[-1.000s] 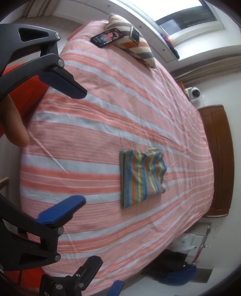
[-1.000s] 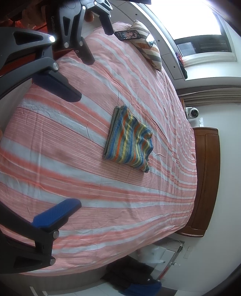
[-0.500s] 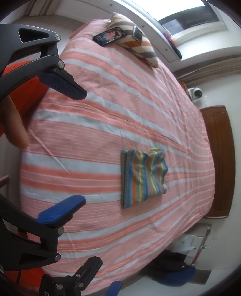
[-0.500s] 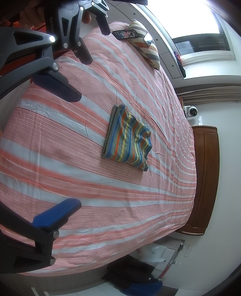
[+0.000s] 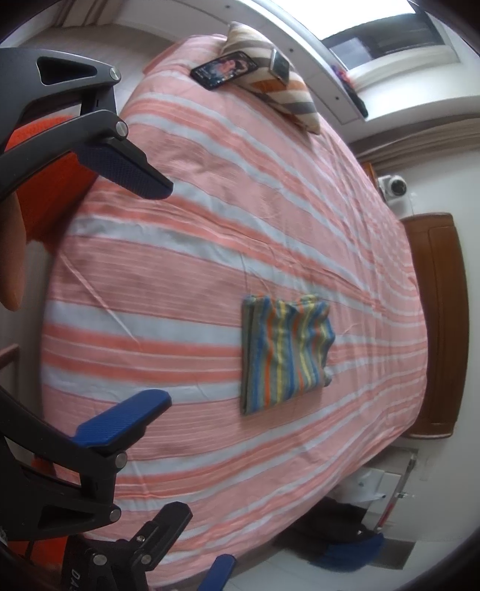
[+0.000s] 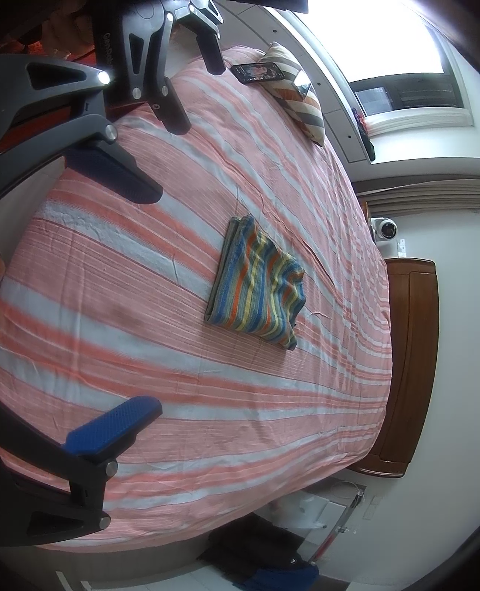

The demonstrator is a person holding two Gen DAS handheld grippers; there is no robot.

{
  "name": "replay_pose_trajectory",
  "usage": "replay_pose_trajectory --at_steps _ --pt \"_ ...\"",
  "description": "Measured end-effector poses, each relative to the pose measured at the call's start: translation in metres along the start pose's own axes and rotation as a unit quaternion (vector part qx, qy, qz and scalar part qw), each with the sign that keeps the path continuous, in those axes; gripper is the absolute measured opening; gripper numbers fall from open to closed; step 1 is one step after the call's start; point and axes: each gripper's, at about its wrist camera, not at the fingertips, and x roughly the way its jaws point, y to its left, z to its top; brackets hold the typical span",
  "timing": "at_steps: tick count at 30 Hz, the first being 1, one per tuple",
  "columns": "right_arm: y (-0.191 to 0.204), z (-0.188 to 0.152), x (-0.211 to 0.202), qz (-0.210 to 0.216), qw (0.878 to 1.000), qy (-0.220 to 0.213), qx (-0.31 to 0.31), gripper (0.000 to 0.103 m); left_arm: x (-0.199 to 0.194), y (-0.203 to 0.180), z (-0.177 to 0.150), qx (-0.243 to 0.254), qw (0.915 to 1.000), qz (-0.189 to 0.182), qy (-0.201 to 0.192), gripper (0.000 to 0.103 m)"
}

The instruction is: Fold small clothes

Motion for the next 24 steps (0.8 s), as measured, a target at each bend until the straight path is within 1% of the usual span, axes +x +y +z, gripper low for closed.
replay_pose_trajectory --at_steps 24 --pt "0.0001 0.0006 -0.0006 0.0 1.0 -0.002 0.0 0.103 -0.0037 -0.0039 0.0008 -0.001 1.0 -0.001 -0.002 0.103"
